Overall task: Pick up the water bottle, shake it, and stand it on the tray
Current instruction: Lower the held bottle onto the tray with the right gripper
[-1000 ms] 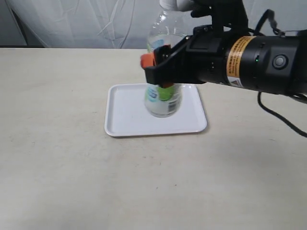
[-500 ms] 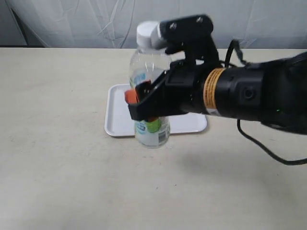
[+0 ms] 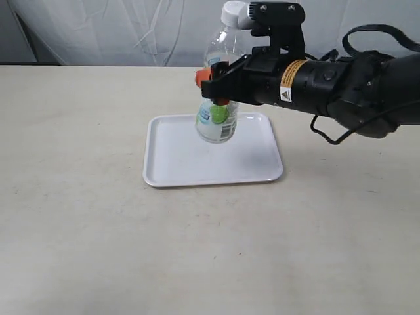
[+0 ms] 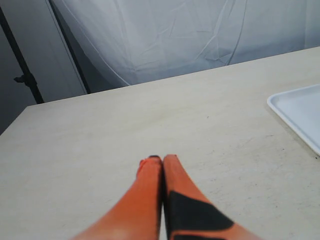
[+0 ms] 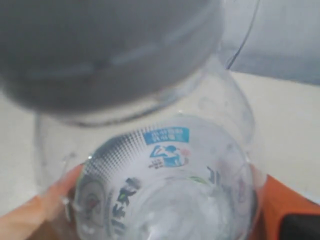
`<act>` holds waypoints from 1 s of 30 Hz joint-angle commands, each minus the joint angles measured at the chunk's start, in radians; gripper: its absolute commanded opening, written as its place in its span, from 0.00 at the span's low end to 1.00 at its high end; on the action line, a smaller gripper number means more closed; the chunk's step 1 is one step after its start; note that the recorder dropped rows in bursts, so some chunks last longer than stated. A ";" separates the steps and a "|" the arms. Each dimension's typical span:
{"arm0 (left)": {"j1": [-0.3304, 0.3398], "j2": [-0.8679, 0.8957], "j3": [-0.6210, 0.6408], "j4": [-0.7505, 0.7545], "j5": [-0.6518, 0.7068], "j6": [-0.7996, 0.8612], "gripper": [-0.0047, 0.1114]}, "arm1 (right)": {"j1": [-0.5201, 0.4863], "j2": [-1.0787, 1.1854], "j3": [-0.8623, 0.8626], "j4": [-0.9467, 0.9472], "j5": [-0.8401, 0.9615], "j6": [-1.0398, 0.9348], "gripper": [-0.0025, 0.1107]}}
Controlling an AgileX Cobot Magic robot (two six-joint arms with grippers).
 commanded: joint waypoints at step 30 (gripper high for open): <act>0.000 -0.005 0.004 -0.002 -0.013 -0.001 0.04 | 0.007 0.179 -0.005 0.294 -0.156 -0.460 0.11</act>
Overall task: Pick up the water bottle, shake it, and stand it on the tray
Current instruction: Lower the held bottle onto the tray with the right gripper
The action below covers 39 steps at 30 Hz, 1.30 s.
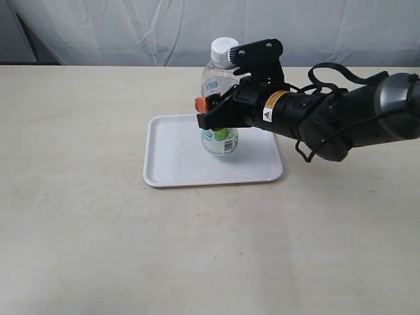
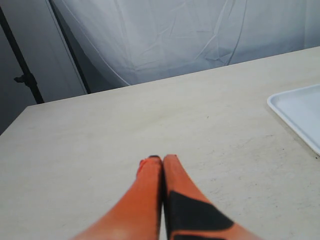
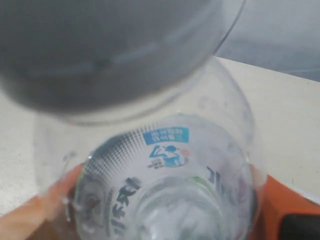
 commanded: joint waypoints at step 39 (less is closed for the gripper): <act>0.000 -0.005 0.004 -0.002 -0.013 -0.001 0.04 | 0.016 -0.089 -0.005 0.067 0.387 -0.022 0.58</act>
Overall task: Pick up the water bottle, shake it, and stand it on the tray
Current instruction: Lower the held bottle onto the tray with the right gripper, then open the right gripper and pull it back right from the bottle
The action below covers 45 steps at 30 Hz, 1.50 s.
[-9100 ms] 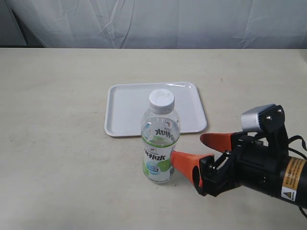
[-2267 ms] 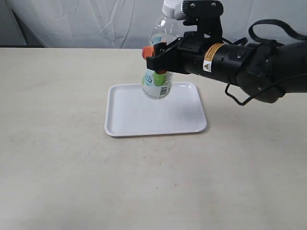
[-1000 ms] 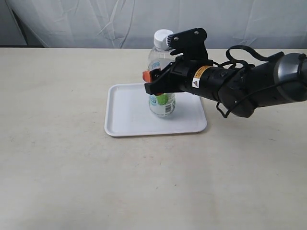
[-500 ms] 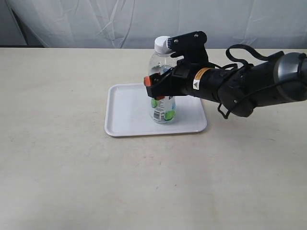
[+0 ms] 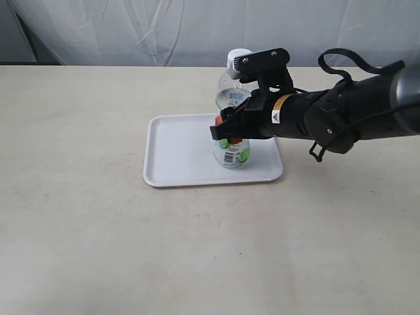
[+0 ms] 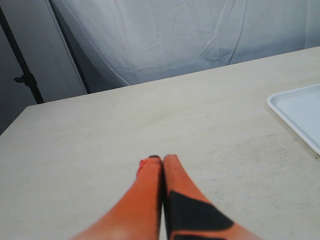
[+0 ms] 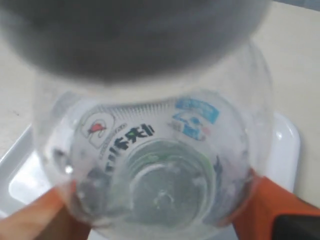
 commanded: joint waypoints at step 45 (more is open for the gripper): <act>0.000 -0.005 0.004 -0.002 -0.013 -0.001 0.04 | 0.114 -0.044 -0.003 -0.140 0.392 -0.008 0.56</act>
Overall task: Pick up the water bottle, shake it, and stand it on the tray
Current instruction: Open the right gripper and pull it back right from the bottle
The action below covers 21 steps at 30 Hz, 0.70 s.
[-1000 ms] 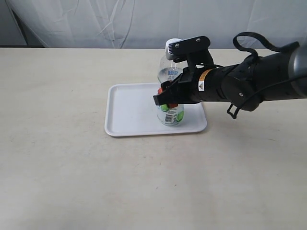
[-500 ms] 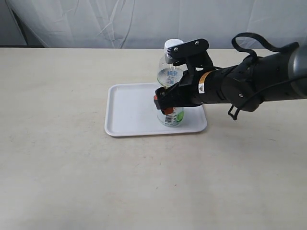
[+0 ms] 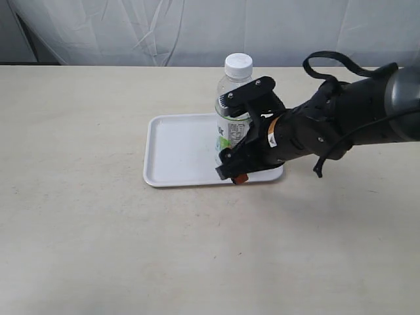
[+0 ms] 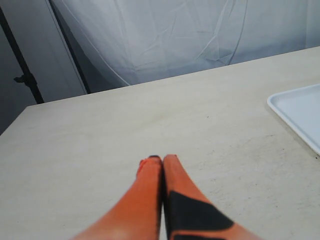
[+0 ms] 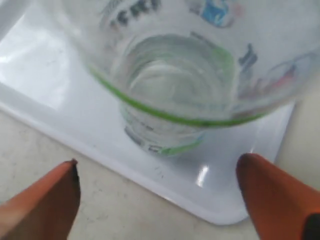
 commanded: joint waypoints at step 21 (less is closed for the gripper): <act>0.000 -0.005 0.004 -0.002 -0.013 -0.001 0.04 | 0.034 -0.455 0.091 0.177 0.433 0.028 0.02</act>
